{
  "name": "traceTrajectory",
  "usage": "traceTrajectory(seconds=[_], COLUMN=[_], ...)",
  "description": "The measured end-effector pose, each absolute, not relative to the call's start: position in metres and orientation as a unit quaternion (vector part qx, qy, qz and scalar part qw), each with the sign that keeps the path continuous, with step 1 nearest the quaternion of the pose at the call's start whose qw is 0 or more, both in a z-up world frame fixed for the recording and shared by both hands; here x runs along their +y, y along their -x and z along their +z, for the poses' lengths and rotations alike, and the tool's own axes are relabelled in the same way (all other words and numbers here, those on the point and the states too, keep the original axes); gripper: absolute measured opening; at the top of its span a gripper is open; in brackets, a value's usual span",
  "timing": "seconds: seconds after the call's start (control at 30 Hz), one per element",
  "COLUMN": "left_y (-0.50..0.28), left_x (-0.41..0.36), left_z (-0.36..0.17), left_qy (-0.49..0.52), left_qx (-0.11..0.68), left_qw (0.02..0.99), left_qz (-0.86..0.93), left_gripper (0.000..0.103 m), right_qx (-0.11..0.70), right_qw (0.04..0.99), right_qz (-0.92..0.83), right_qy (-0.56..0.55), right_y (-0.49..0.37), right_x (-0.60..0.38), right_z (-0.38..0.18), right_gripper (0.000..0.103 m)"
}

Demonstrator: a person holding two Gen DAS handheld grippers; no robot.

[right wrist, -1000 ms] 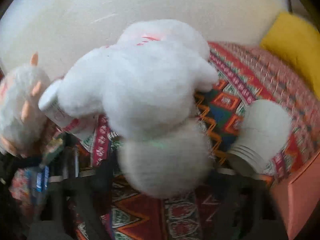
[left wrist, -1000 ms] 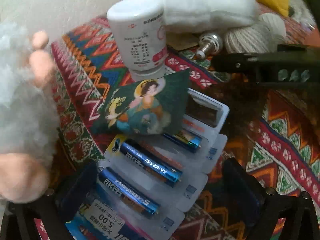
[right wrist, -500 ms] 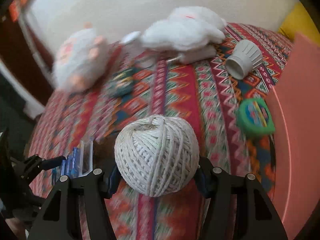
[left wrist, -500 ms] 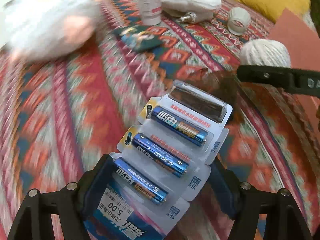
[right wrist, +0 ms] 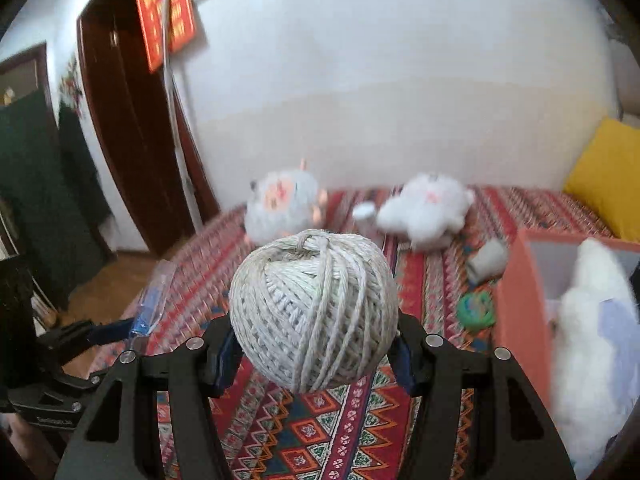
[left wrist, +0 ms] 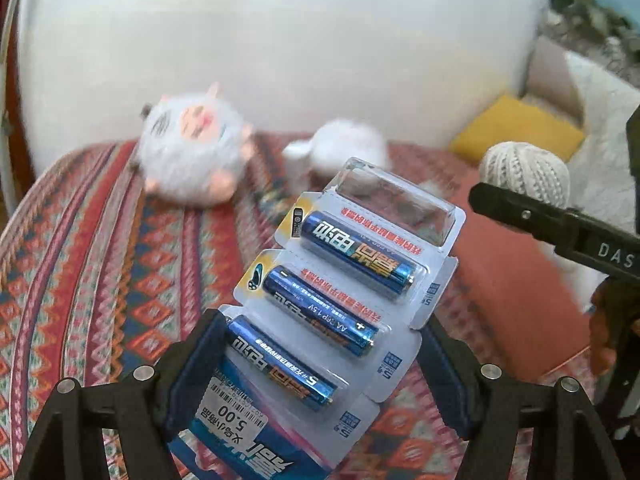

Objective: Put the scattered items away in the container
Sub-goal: 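Carry the battery pack and twine ball over the box and release both, then grasp the brown fuzzy item on the bedspread with the right tool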

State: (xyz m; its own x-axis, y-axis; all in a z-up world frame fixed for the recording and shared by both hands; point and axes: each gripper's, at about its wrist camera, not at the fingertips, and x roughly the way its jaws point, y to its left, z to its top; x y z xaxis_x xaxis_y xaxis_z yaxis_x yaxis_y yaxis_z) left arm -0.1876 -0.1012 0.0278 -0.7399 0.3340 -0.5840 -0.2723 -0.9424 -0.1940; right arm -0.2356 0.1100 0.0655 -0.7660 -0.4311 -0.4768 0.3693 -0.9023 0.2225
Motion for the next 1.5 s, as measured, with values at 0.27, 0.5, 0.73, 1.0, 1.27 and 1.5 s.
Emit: traceTrajectory(seconds=[0.27, 0.5, 0.73, 1.0, 1.27, 1.5], left_y=[0.179, 0.201, 0.23, 0.228, 0.216, 0.219], left_x=[0.008, 0.149, 0.244, 0.23, 0.142, 0.002], left_z=[0.079, 0.088, 0.063, 0.068, 0.059, 0.007], left_qy=[0.283, 0.294, 0.317, 0.309, 0.3, 0.342], left_qx=[-0.019, 0.021, 0.034, -0.025, -0.032, -0.076], left_qw=[0.252, 0.328, 0.363, 0.37, 0.298, 0.181], left_qz=[0.925, 0.898, 0.876, 0.876, 0.906, 0.919], left_gripper=[0.079, 0.079, 0.082, 0.098, 0.102, 0.102], right_qx=[-0.064, -0.123, -0.174, -0.21, -0.159, -0.097], right_qw=[0.098, -0.029, -0.08, -0.066, 0.03, 0.153], right_qz=[-0.977, -0.974, -0.957, -0.954, -0.967, -0.962], right_qy=[-0.177, -0.187, -0.22, -0.206, -0.197, -0.202], right_y=[0.178, 0.17, 0.172, 0.176, 0.188, 0.199], right_x=[0.219, 0.359, 0.445, 0.453, 0.354, 0.227], right_z=[0.119, 0.111, 0.084, 0.081, 0.102, 0.098], right_gripper=[0.064, 0.064, 0.094, 0.102, 0.102, 0.102])
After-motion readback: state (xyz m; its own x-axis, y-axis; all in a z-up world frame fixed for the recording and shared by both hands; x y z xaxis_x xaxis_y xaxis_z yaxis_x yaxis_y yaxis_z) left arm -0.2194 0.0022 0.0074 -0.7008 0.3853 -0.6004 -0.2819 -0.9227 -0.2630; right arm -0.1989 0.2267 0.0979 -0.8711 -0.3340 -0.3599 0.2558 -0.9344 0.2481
